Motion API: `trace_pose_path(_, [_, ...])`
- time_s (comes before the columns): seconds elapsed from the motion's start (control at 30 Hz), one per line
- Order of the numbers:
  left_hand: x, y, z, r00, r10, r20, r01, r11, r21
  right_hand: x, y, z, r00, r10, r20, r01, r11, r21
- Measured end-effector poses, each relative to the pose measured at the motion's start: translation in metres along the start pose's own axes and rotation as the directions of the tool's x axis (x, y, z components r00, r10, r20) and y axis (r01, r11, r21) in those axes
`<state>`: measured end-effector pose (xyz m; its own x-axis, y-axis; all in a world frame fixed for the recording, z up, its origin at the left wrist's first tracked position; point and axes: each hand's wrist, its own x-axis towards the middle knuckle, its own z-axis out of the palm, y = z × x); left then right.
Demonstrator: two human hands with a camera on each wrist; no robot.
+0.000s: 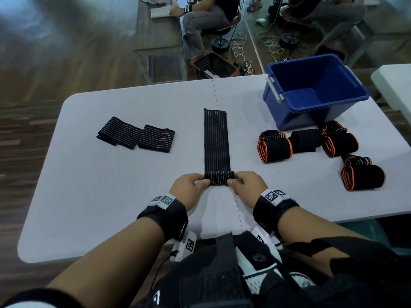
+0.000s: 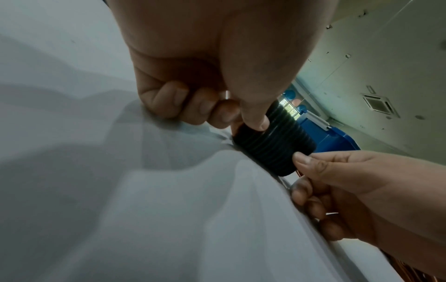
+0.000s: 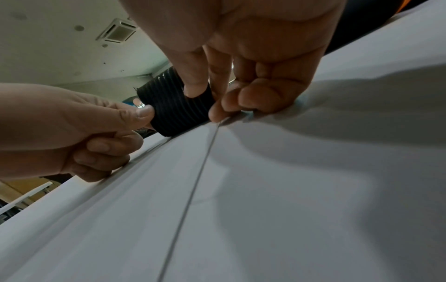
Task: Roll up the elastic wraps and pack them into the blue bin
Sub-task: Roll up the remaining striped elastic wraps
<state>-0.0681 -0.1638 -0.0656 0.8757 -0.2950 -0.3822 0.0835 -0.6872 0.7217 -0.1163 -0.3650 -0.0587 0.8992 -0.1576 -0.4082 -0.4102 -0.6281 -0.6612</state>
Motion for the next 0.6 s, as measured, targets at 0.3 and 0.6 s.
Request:
trace_pose_path(0.3, [0.005,0.016,0.002,0.991,-0.113,0.076,0.1,0.982,0.162,0.006,-0.009,-0.006,0.987,0.157,0.033,-0.157,0.988,0.001])
trace_pose_path(0.6, [0.005,0.022,-0.004,0.992,-0.118,0.048,0.093,0.928,0.36,0.011,-0.012,-0.005,0.98,0.195,0.034,-0.192,0.978,-0.083])
